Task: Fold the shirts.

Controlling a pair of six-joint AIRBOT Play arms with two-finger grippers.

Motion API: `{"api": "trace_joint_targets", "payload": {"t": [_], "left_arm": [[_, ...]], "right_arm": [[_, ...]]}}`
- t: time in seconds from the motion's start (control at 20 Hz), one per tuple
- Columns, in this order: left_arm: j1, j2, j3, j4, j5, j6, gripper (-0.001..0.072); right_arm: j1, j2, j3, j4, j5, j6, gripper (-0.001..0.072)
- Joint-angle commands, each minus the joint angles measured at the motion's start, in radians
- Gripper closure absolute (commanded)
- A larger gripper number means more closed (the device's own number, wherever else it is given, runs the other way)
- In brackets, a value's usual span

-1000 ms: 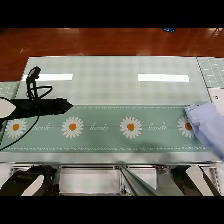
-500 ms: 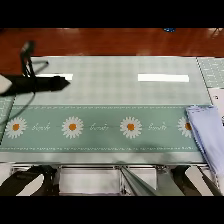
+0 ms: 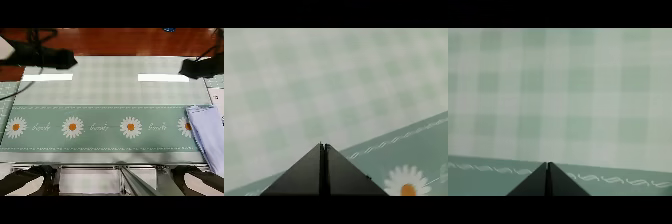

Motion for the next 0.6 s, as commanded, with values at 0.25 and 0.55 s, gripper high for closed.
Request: {"api": "trace_joint_targets", "payload": {"t": [0.25, 0.55], "left_arm": [[-0.008, -0.011, -0.119, 0.085, -0.011, -0.040, 0.0683], [-0.009, -0.019, -0.117, 0.084, -0.009, -0.040, 0.0684]], "right_arm": [[0.212, -0.156, -0.004, -0.257, 0.047, 0.068, 0.0693], [0.211, -0.156, -0.004, -0.260, 0.048, 0.068, 0.0692]]}}
